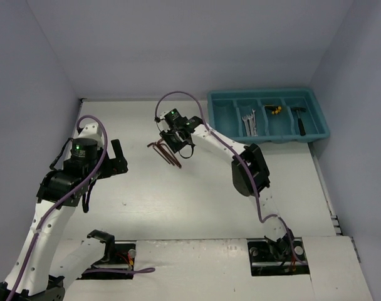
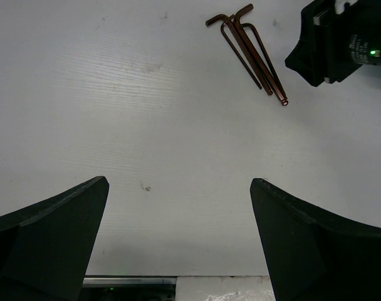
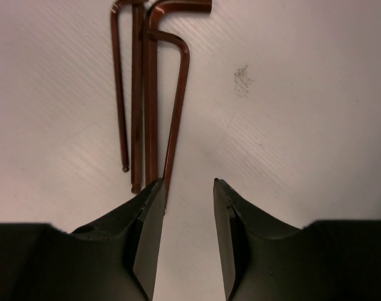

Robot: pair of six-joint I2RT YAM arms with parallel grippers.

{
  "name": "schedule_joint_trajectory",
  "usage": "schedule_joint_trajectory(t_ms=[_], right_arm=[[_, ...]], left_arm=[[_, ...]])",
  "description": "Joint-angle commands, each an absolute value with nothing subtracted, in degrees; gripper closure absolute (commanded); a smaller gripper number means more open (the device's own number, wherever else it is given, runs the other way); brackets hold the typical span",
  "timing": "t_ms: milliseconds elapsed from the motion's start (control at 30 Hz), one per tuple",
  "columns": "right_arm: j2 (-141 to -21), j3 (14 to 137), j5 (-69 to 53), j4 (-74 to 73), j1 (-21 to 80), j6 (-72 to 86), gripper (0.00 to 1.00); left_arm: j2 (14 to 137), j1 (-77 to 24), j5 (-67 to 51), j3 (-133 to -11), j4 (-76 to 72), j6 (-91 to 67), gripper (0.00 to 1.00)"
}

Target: Sort the tools into containers

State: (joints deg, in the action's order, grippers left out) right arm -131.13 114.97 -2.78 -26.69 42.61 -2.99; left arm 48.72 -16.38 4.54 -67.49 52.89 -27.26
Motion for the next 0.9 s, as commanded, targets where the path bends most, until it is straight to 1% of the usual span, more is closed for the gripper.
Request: schedule_joint_trajectory(t_ms=[0,300,633,767,867], right_arm=[[-132.5,119.8,-0.3,-22.2,42.7,-0.5,0.66],[-138.2,122.6,-0.5,-20.6,43.2,0.0,0.67],[-141.5,121.5,-0.3,-19.8,43.4,1.7,0.68],[-139.6,118.4,1.3,-19.6,43.5,1.3,0.75],[-135.7,111.9,4.3,-19.7,43.2,0.8,0.86]], left_arm=[[47.7,-16.2,5.0,-67.0,50.6,-28.6,0.05],[46.8,-16.2,4.7,-65.8,50.7,-29.3,0.05],[46.7,-16.2,4.6,-65.1,50.7,-29.6,0.05],[46.8,-16.2,4.7,-65.0,50.7,-29.5,0.05],[47.0,-16.2,4.9,-65.1,50.6,-29.1,0.05]])
